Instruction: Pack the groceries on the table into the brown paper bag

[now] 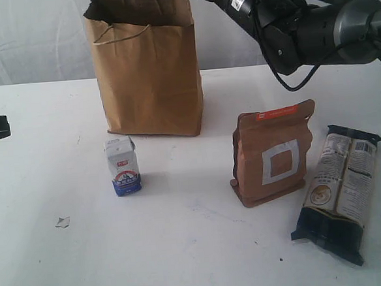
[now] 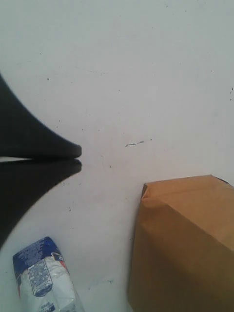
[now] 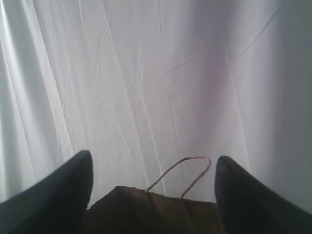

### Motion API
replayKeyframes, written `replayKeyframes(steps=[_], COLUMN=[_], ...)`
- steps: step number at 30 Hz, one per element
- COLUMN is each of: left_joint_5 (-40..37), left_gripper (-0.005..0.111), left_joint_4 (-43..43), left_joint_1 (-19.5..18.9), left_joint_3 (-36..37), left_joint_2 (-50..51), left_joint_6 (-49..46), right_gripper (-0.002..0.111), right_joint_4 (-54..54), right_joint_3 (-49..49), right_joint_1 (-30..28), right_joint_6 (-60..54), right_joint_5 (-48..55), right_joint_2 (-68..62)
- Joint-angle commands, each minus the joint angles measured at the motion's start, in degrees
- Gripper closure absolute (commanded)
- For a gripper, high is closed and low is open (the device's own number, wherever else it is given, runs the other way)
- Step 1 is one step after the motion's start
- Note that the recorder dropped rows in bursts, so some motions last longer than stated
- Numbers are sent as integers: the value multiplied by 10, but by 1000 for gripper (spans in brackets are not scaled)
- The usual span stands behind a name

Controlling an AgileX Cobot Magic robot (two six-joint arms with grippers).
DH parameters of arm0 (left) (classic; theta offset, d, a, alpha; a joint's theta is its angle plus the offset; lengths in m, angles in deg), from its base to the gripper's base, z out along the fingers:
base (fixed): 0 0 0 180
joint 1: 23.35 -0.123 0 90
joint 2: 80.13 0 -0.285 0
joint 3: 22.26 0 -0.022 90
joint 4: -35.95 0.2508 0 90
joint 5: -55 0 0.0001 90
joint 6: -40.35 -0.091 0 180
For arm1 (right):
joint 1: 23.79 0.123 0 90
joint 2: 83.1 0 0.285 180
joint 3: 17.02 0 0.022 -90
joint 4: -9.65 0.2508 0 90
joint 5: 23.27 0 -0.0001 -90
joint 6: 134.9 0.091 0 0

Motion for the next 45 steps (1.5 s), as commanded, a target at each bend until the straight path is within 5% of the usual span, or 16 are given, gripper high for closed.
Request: replayKeyframes(steps=[1, 5, 11, 16, 24, 31, 35, 45], left_joint_5=[0, 10, 38, 55, 14, -190, -211, -243], left_gripper=[107, 107, 107, 107, 107, 107, 107, 107], left_joint_4=[1, 1, 1, 1, 1, 1, -62, -61], left_joint_1=[3, 3, 3, 3, 3, 3, 3, 3], left_joint_3=[3, 3, 3, 3, 3, 55, 98, 193], left_joint_2=[-7, -7, -7, -7, -7, -8, -8, -114], left_joint_6=[-6, -19, -45, -45, 12, 165, 164, 136], right_gripper=[47, 68, 107, 108, 108, 108, 108, 108], right_joint_4=[0, 0, 0, -14, -82, -78, -59, 66], right_joint_3=[-3, -2, -2, -2, 13, 76, 101, 205], right_joint_1=[-3, -3, -14, -38, -107, -169, -169, -169], right_joint_6=[-7, -8, -130, -164, -170, -176, -186, -314], right_joint_5=[-4, 34, 318, 569, 832, 968, 1023, 1046], right_joint_2=[3, 15, 69, 144, 249, 320, 330, 325])
